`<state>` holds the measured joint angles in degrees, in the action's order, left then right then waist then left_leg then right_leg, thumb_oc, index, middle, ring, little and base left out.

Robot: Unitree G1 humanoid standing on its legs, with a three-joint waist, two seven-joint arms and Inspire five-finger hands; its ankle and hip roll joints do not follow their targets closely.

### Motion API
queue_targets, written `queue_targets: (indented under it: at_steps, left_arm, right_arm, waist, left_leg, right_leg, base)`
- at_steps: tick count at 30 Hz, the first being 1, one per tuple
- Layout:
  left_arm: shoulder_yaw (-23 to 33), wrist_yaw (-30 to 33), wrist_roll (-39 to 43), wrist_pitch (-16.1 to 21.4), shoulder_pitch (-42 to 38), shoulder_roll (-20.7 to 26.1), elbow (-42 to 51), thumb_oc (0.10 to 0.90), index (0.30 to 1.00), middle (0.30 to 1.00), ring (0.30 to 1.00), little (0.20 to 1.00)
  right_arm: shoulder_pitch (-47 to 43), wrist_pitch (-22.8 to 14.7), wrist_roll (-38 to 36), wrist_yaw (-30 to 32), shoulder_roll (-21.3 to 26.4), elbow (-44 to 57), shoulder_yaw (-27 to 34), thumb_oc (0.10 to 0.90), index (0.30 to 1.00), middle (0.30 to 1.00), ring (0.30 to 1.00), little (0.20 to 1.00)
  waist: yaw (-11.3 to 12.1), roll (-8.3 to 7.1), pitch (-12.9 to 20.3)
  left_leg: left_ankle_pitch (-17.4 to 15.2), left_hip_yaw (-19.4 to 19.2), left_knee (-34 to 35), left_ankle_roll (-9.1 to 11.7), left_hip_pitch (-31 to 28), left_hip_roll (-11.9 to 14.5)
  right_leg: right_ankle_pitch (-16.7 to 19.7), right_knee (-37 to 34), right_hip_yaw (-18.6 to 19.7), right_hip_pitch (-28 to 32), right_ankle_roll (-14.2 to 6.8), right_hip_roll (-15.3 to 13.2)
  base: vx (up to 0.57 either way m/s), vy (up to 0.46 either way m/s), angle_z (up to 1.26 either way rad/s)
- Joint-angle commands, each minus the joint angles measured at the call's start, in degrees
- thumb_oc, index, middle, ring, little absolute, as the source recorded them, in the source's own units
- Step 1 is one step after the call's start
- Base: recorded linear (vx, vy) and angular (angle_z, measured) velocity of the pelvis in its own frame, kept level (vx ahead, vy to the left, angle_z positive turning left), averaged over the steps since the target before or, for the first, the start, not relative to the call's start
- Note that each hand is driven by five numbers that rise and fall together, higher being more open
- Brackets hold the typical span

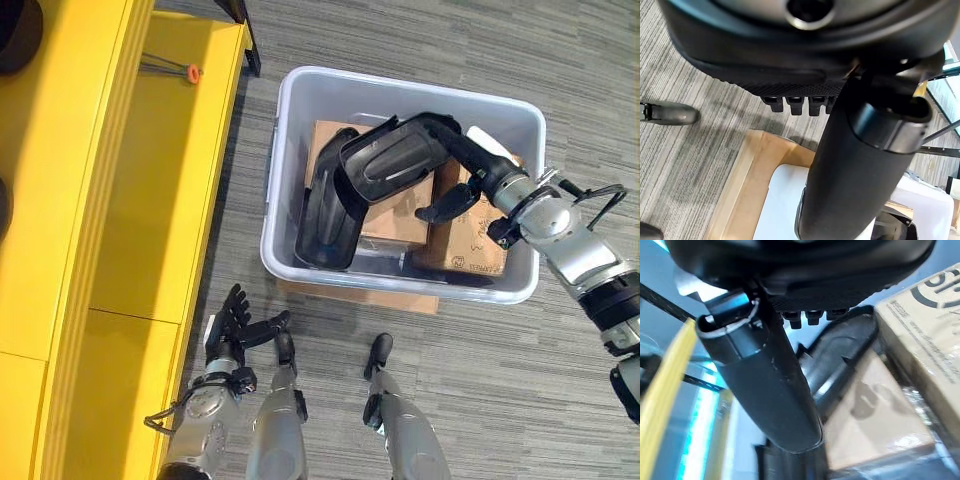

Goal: Move parts from the plastic box to the shelf.

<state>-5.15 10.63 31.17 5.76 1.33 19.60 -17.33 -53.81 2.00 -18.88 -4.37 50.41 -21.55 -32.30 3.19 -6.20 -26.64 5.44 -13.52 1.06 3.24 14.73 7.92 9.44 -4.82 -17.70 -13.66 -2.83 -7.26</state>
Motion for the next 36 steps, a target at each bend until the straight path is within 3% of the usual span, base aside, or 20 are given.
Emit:
queue_targets:
  at_steps: [1,5,8,12,23,28,36]
  left_arm:
    - [0.7,0.1,0.5,1.0,3.1,4.5,4.2,0.900,1.000,1.000,1.000,1.000]
    - [0.3,1.0,1.0,-0.6,2.9,5.6,4.2,0.900,1.000,1.000,1.000,1.000]
    - [0.0,1.4,1.2,-1.1,2.7,5.9,4.3,0.900,1.000,1.000,1.000,1.000]
    - [-1.0,2.7,2.0,-1.9,1.8,6.4,4.7,0.900,1.000,1.000,1.000,1.000]
    - [-2.7,5.6,3.2,-1.8,-0.3,5.3,4.7,0.900,1.000,1.000,1.000,1.000]
    - [-3.9,7.0,3.7,-1.7,-1.0,4.3,4.4,0.900,1.000,1.000,1.000,1.000]
    - [-4.7,8.1,3.7,-1.1,-1.7,3.4,3.8,0.900,1.000,1.000,1.000,1.000]
  right_arm:
    - [-3.5,-2.6,-10.8,5.2,0.9,1.2,2.9,0.900,1.000,1.000,1.000,1.000]
    - [-5.1,-1.5,-21.2,8.7,-3.1,3.1,1.8,0.900,1.000,1.000,1.000,1.000]
    - [-6.0,-1.3,-24.8,10.3,-4.8,3.5,1.1,0.900,1.000,1.000,1.000,1.000]
    - [-5.2,-1.9,-33.3,13.8,-11.0,3.5,0.8,0.900,1.000,1.000,1.000,1.000]
    - [-5.5,-3.5,-33.5,20.2,-20.9,-0.6,3.4,0.900,1.000,1.000,1.000,1.000]
    - [-6.2,-4.3,-30.6,23.5,-27.3,-4.5,6.3,0.900,1.000,1.000,1.000,1.000]
    - [-7.7,-3.8,-23.9,25.2,-31.2,-8.3,7.6,0.900,1.000,1.000,1.000,1.000]
  waist:
    - [0.8,-2.04,4.7]
    - [0.9,-2.87,5.2]
    - [1.0,-3.07,5.3]
    - [1.6,-3.45,5.4]
    - [2.5,-2.79,4.9]
    - [2.8,-2.58,4.6]
    - [3.0,-2.37,4.1]
  left_leg:
    - [-1.5,2.9,-0.1,1.4,-1.8,1.6]
    - [-1.7,2.8,-0.2,1.3,-2.1,1.7]
    - [-1.7,2.8,-0.4,1.3,-2.2,1.7]
    - [-2.0,3.1,-0.9,1.1,-2.3,1.8]
    - [-2.3,3.5,-1.4,0.8,-1.9,1.4]
    - [-2.5,3.5,-1.5,0.6,-1.8,1.3]
    - [-2.7,3.9,-1.5,0.5,-1.8,1.1]
  right_leg:
    - [-4.3,6.5,2.5,0.7,-5.7,-2.8]
    - [-4.3,6.4,2.8,1.0,-5.6,-2.6]
    - [-4.3,6.4,2.8,1.2,-5.5,-2.5]
    - [-4.4,6.4,2.7,1.7,-5.5,-2.5]
    - [-4.4,6.2,2.4,2.1,-5.4,-2.6]
    - [-4.3,6.1,2.4,2.3,-5.4,-2.6]
    - [-4.3,6.3,2.2,2.4,-5.5,-2.7]
  base:
    - [0.00,0.000,0.00]
    - [0.00,0.000,0.00]
    - [0.00,0.000,0.00]
    - [0.00,0.000,0.00]
    - [0.00,0.001,0.00]
    - [0.00,0.004,0.02]
    - [0.00,0.000,0.00]
